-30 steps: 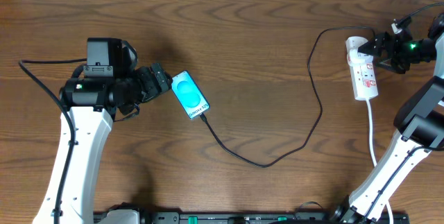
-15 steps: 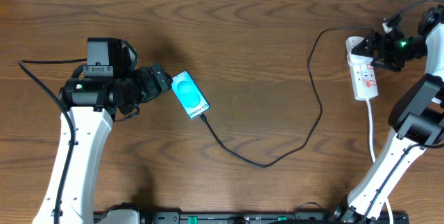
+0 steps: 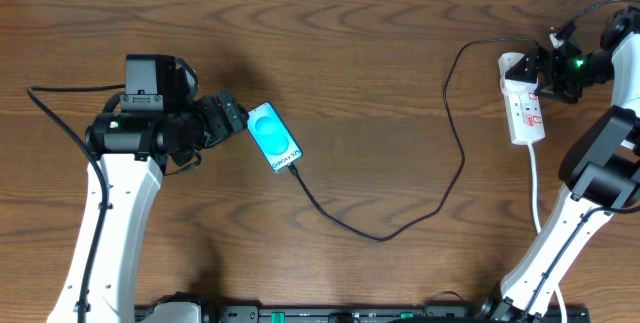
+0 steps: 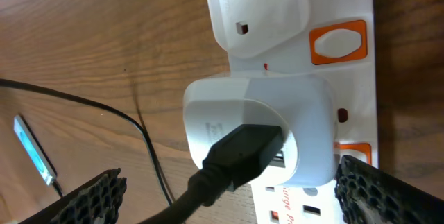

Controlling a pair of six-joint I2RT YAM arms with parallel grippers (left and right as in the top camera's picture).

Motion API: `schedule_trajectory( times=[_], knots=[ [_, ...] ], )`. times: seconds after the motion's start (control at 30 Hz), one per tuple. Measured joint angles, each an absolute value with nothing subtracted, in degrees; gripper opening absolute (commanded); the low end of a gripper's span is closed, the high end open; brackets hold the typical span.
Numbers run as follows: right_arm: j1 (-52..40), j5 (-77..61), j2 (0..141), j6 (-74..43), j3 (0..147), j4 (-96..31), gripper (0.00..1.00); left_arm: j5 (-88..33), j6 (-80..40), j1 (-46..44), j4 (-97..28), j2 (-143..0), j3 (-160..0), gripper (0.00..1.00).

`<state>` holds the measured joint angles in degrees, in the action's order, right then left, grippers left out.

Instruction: Plug charger to phone and switch on socket

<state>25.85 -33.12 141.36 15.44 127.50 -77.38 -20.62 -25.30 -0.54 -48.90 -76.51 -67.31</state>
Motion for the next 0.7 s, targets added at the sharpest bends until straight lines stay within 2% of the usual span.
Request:
schedule_trajectory(
  times=[0.7],
  knots=[
    [25.8, -31.8, 141.4, 15.4, 125.5, -75.8, 0.98, -19.4, -25.3, -0.5, -49.0, -76.5, -67.3, 0.95]
  ],
)
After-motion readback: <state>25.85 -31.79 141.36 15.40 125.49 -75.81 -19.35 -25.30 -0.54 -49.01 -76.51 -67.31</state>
